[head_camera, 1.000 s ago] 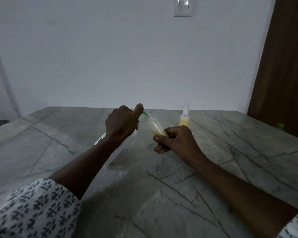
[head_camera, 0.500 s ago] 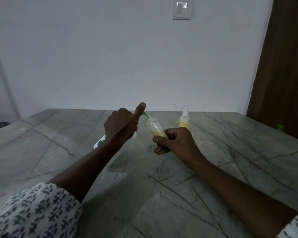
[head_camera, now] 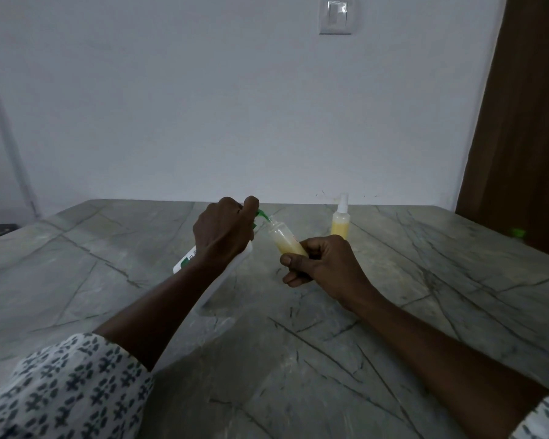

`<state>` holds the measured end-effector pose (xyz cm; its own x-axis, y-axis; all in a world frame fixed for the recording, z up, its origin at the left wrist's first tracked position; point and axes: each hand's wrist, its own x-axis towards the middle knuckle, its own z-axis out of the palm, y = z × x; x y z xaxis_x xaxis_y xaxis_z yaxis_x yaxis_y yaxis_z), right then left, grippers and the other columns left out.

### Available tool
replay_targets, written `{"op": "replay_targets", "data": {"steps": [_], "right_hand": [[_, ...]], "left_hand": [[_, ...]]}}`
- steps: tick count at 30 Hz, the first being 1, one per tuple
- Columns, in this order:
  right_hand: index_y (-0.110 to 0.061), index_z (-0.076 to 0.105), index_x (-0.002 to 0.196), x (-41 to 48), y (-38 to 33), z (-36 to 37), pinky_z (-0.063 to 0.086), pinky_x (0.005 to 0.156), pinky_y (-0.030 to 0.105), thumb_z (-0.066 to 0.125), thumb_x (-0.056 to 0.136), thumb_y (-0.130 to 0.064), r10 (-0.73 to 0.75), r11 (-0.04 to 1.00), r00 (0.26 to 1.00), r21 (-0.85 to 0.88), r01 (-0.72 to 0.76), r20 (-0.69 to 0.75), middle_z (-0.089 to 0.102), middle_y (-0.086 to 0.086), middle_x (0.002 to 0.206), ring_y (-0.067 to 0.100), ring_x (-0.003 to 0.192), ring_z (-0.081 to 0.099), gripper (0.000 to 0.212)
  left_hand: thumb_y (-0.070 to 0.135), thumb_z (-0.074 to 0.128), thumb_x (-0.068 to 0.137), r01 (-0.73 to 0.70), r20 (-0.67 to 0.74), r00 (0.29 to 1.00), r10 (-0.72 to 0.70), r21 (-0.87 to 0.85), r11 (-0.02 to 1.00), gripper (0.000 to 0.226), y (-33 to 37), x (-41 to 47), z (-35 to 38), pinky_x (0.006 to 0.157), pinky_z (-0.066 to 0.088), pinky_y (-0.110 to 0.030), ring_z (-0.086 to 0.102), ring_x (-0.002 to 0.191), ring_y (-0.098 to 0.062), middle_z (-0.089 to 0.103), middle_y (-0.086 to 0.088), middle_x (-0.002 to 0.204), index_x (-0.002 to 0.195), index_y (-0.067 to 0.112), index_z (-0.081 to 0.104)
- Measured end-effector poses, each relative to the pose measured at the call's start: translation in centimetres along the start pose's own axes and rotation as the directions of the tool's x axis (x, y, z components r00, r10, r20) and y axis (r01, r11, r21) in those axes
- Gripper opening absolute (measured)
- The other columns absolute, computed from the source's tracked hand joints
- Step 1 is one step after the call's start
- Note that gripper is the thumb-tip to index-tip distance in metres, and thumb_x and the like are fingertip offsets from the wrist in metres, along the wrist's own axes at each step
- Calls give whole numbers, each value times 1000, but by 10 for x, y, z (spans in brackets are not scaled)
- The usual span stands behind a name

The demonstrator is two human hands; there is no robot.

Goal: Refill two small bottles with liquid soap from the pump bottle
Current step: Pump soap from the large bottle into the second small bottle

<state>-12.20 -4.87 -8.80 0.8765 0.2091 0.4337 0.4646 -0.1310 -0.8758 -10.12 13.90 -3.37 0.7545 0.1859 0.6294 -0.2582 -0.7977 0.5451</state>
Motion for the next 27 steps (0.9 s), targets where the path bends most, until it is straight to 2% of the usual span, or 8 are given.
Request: {"op": "replay_targets", "data": {"steps": [2,8,14,17,20,22,27], "right_hand": [[8,69,104,0,0,0,63,69,42,75,83,-10,-2,1000,1000,8,2,-5,75,19,74,31,66,74,28],[6,70,100,1,-2,-3,62,66,36,75,83,-9,2,1000,1000,31,-1,-22,74,19,73,29,64,74,23],[6,71,102,1,-1,-3,63,66,37,74,83,-10,2,1000,1000,22,-2,-20,75,19,74,30,66,74,25],[8,70,104,1,-1,-2,63,66,36,74,83,-8,2,1000,1000,21,-2,-13,74,20,74,31,66,74,27],[8,69,104,0,-1,-1,63,67,38,75,83,-8,-2,1000,1000,11,2,-2,75,17,73,30,66,74,27],[8,69,104,0,0,0,63,67,39,75,83,-8,-3,1000,1000,3,3,0,75,15,73,30,66,74,28],[8,69,105,0,0,-1,63,69,42,75,83,-9,-11,1000,1000,-1,11,-10,75,15,73,30,66,74,28]], "left_hand": [[45,38,92,-18,14,1000,18,16,1000,61,0,-1,0,67,41,-33,61,66,-21,67,0,57,51,11,68],[74,32,91,-42,22,999,42,30,999,82,-1,-1,1,71,46,-34,61,58,-17,65,1,53,45,14,65],[64,32,89,-28,18,999,28,12,1000,74,1,1,0,69,43,-33,61,61,-18,67,1,57,48,13,67],[54,33,84,-24,6,1000,24,11,1000,65,1,0,-2,72,50,-36,61,63,-22,66,0,55,48,12,66],[45,34,81,-14,-5,1000,14,28,1000,56,2,0,-3,69,48,-36,60,65,-22,65,-1,56,52,10,67],[44,33,81,2,-7,1000,-2,32,999,56,2,0,-2,67,44,-35,60,66,-22,65,-1,57,54,10,68],[51,30,83,-34,20,999,34,21,999,63,1,-1,-1,75,48,-38,62,68,-24,67,1,59,51,12,67]]}}
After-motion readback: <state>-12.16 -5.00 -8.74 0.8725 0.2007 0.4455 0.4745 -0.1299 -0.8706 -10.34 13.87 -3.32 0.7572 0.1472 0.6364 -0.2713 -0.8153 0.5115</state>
